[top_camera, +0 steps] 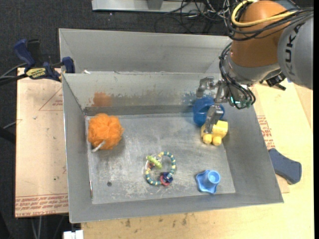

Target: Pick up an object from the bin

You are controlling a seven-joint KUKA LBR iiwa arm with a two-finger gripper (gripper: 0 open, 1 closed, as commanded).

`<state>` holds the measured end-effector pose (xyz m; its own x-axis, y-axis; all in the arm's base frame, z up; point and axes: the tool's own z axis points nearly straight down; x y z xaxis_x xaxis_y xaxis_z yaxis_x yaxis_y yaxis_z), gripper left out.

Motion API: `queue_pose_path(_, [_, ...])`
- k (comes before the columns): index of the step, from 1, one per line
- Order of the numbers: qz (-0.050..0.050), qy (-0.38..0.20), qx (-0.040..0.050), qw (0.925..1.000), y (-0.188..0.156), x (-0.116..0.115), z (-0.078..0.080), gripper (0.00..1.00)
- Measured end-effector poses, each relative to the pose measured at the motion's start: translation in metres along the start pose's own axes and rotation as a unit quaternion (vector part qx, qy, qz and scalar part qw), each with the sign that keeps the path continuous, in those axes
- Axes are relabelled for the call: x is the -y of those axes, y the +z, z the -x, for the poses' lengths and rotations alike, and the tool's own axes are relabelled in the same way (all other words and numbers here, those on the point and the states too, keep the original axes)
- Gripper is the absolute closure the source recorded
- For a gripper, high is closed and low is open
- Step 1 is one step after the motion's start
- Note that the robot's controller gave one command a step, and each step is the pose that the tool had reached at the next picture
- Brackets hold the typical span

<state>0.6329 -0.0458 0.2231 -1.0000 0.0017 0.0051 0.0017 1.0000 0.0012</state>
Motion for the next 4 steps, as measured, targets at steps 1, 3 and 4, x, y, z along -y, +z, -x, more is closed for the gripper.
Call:
queue_pose_path(1, [0.000,-0.001,0.0038,1.0000,-0.004,0.000,0.002,0.00])
queue_pose_path(3, [0.004,0.006,0.0042,1.0000,0.079,0.064,-0.005,0.00])
queue_pose_path(4, [-0.001,-0.053,0.0088,0.9985,0.088,0.095,0.007,0.00])
